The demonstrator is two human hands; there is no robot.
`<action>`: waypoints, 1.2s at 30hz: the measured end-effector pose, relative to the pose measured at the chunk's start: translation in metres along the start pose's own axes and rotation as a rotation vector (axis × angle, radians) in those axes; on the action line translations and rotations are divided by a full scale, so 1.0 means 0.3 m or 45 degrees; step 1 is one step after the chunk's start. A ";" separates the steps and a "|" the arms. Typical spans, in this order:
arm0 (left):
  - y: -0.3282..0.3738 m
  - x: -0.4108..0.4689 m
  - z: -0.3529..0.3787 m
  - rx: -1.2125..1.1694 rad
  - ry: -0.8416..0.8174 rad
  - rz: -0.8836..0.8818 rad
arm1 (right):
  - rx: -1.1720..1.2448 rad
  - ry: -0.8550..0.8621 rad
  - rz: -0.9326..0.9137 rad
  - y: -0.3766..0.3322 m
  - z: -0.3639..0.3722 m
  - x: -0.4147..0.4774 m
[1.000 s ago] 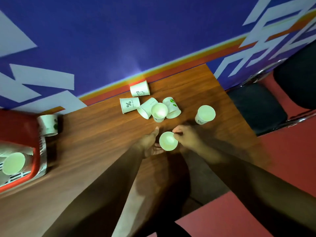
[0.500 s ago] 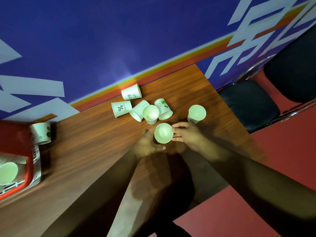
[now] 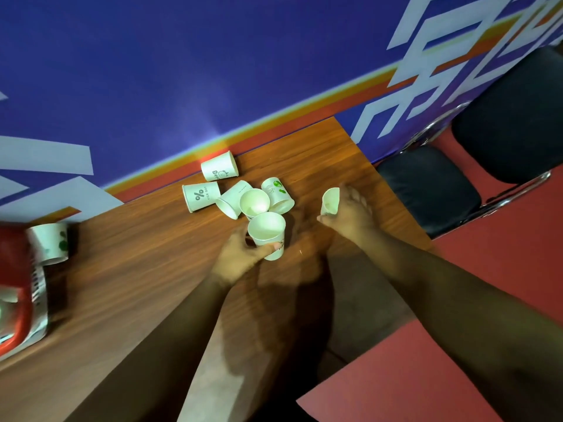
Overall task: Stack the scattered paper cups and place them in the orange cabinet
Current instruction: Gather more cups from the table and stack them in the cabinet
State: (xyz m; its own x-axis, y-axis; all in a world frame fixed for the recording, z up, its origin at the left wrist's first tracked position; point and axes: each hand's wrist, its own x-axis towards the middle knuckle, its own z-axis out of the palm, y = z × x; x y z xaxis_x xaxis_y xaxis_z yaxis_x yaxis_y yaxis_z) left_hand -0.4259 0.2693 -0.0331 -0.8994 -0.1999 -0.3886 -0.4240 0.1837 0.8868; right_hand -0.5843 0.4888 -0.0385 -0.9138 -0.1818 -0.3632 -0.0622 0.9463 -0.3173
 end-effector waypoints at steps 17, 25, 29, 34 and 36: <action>-0.030 -0.328 -0.408 -0.175 0.491 0.054 | 0.463 -0.021 -0.514 -0.525 -0.019 -0.291; -0.196 -0.753 -0.813 -0.160 0.896 0.080 | 0.564 -0.297 -0.827 -1.045 0.164 -0.564; -0.346 -0.951 -0.977 -0.201 1.062 0.021 | 0.586 -0.412 -0.861 -1.272 0.328 -0.713; -0.466 -1.085 -1.128 -0.202 1.245 -0.005 | 0.697 -0.437 -0.859 -1.467 0.486 -0.847; -0.507 -1.115 -1.196 -0.191 1.302 -0.008 | 0.700 -0.433 -0.897 -1.535 0.552 -0.882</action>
State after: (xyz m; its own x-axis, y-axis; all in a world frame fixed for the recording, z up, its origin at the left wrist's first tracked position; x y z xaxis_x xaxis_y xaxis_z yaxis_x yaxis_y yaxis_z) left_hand -0.0226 -0.0373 0.0518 -0.3473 -0.9360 -0.0572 -0.3476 0.0718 0.9349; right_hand -0.2475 0.0568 0.0588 -0.5674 -0.8116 -0.1389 -0.2775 0.3473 -0.8958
